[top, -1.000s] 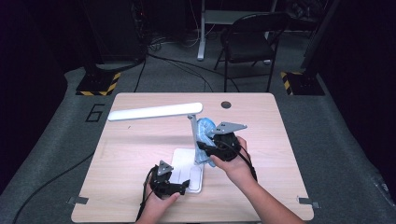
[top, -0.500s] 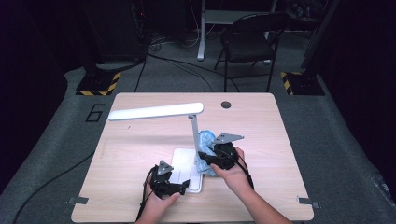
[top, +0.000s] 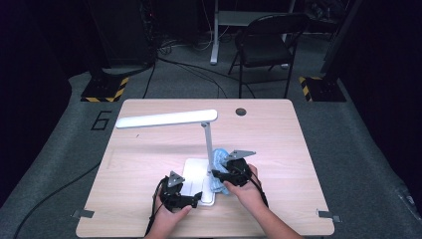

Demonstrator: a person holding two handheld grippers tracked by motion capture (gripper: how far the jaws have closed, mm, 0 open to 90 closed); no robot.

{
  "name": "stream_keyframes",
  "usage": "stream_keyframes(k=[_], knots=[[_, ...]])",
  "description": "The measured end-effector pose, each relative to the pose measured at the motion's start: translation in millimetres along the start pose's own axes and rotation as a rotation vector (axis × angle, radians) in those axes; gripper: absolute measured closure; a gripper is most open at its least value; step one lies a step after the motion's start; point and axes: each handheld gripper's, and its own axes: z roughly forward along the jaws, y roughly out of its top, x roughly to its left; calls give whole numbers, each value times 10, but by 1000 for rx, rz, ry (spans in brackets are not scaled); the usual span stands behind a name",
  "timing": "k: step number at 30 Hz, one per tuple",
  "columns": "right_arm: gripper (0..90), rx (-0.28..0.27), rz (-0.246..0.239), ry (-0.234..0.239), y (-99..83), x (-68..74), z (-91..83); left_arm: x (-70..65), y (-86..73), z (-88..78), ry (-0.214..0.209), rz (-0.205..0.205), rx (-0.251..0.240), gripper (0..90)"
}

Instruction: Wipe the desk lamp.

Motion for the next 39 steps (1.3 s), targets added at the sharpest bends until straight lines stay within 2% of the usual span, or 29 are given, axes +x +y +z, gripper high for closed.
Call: stream_keyframes(k=[2, 6, 11, 13, 16, 17, 18, 30, 34, 35, 39], knots=[[677, 20, 5, 2, -41, -16, 41, -1, 0, 0, 0, -1, 0, 23], [677, 12, 4, 12, -79, -43, 65, 1, 1, 0, 0, 4, 2, 22], [676, 8, 13, 6, -74, -24, 51, -3, 0, 1, 1, -2, -1, 22], [675, 4, -7, 0, -55, -17, 39, 2, 1, -1, -1, 4, 2, 22], [675, 0, -7, 2, -22, -10, 6, 2, 1, -1, -1, 5, 3, 22], [675, -5, -3, 3, -1, -3, -20, -1, 0, -1, 0, 1, 2, 22], [675, -6, -5, 6, 13, 1, -36, 12, 3, -8, -2, 20, 13, 22], [673, -130, -42, 25, 187, 106, -355, 6, 2, -9, 0, 11, 13, 22], [671, -154, -61, 6, 212, 101, -470, 8, 2, -8, -1, 11, 12, 23], [670, -155, -61, 1, 208, 91, -489, 2, 1, -3, -2, -1, 2, 23], [668, -143, -42, -5, 133, 31, -527, 13, 0, -12, -5, 8, 11, 28]])
